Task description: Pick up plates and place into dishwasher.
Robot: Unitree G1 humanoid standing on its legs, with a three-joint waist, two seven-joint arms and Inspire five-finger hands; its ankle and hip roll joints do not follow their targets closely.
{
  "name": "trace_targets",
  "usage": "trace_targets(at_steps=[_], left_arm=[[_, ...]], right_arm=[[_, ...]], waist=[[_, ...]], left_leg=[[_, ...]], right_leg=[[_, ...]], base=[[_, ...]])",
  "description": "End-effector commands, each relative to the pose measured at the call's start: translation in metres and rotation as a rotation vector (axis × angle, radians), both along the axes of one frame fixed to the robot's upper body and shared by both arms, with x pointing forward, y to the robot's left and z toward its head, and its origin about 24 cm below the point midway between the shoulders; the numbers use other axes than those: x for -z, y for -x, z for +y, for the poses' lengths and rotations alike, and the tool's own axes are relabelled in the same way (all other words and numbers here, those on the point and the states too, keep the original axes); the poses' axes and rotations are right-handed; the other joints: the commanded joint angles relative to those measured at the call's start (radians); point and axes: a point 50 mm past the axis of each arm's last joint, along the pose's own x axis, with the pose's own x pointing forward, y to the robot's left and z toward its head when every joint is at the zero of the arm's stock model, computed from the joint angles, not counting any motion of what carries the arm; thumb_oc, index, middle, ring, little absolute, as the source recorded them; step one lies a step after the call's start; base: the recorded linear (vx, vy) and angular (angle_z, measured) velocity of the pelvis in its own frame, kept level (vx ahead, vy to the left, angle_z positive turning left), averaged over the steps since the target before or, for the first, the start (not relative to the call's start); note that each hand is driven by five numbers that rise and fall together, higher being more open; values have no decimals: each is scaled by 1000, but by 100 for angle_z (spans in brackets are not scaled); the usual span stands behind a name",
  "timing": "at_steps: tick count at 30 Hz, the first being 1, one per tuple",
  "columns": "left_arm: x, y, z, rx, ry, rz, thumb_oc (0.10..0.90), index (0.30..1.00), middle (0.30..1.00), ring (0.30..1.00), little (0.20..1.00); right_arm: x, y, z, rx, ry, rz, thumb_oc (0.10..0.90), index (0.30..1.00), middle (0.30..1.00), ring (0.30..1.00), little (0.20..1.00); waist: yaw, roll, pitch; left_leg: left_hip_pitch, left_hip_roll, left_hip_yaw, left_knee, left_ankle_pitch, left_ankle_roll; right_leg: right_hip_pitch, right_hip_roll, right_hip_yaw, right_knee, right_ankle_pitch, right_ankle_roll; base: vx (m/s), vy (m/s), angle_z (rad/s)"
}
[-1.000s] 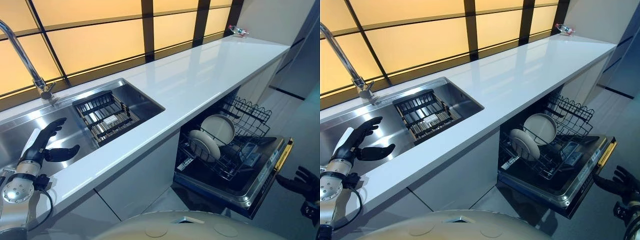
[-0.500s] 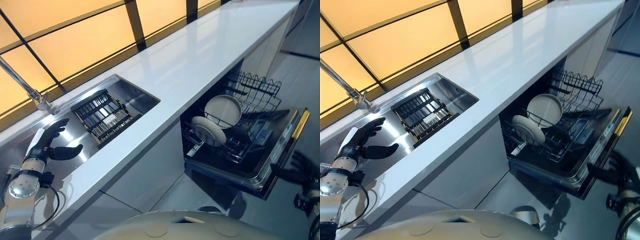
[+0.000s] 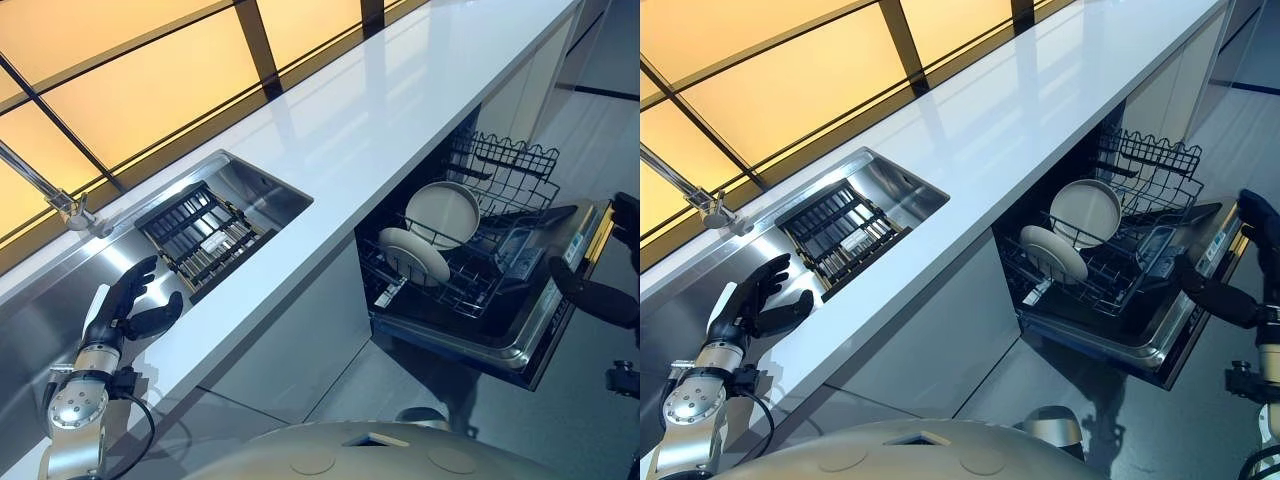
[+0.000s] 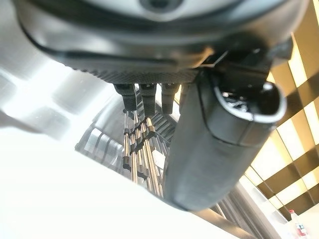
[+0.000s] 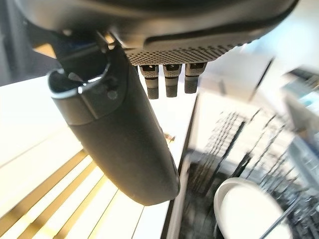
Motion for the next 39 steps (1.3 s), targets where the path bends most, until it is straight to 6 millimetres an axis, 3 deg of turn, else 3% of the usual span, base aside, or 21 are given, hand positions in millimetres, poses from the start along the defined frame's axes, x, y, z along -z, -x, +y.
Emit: trace_targets(at_steps=[1,10,15,16,20,26,33,39], left_arm=[[-51,-5,16,40,-192,-206,800,900,900,900,900],[-57,11,10,70,-129,-250,800,900,900,900,900],[-57,14,11,60,-125,-248,800,900,900,900,900],[-57,17,12,44,-122,-247,800,900,900,900,900],[-55,17,13,25,-113,-246,800,900,900,900,900],[-52,12,12,3,-90,-248,800,900,900,900,900],[-46,1,8,-3,-67,-254,800,900,900,900,900],[-41,-8,2,5,-47,-247,800,900,900,900,900]], right_arm=[[-6,-15,17,-144,-46,16,800,900,900,900,900],[56,1,22,-80,-245,371,800,900,900,900,900],[70,8,23,-43,-311,444,800,900,900,900,900],[84,15,25,-5,-361,486,800,900,900,900,900],[101,23,25,133,-469,481,800,900,900,900,900],[117,29,25,301,-643,404,800,900,900,900,900],[131,19,51,136,-843,414,800,900,900,900,900],[118,-7,53,70,-820,293,800,900,900,900,900]], waist=[[25,-47,-83],[43,-48,-84],[42,-47,-81],[43,-44,-78],[41,-33,-72],[38,-12,-67],[40,7,-57],[59,26,-52]], left_leg=[[-126,-37,-30,107,2,8],[-131,-37,-30,110,9,5],[-122,-38,-29,109,2,3],[-120,-39,-27,107,2,4],[-121,-40,-26,104,3,2],[-127,-44,-23,104,-1,-2],[-127,-56,-32,106,-7,-4],[-133,-68,-39,111,-13,-8]], right_leg=[[-113,31,-40,37,84,-17],[-112,24,-58,28,97,-23],[-107,22,-62,35,88,-20],[-108,22,-64,35,88,-20],[-113,21,-67,41,86,-18],[-113,18,-74,40,72,-17],[-111,8,-86,37,67,-14],[-119,-10,-105,35,67,-8]], base=[[0,0,0],[10,4,4],[26,3,2],[0,0,0],[-1,30,4],[-16,48,1],[14,67,2],[54,95,9]])
